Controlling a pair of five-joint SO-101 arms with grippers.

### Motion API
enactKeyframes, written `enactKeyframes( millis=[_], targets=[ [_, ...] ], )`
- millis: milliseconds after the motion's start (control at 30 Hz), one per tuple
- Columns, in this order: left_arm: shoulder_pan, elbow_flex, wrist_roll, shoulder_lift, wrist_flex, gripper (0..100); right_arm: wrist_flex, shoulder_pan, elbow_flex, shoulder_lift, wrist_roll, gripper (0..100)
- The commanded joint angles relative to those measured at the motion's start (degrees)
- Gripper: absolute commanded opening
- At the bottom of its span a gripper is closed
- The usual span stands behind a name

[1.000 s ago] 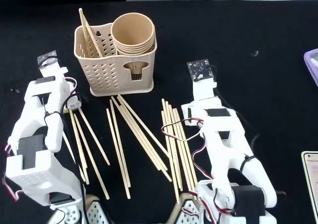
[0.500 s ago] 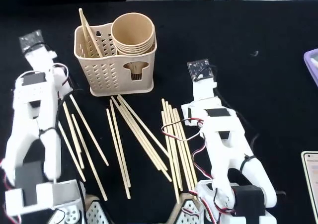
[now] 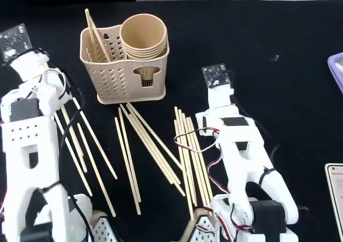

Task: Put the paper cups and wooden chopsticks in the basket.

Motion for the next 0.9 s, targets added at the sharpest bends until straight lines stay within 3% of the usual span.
enactKeyframes(
  millis=[0, 567, 867],
  targets=[
    [-0.31, -1.98, 0.26, -7.30, 0.00, 3, -0.88, 1.14, -3.03, 0.22, -0.18, 13.1],
    [0.13, -16.92, 0.79, -14.86, -0.35, 3, -0.97, 1.14, -3.03, 0.22, -0.18, 13.1],
    [7.08, -19.21, 7.74, -14.33, -18.20, 3, -1.05, 1.14, -2.95, 0.31, -0.18, 13.1]
  ],
)
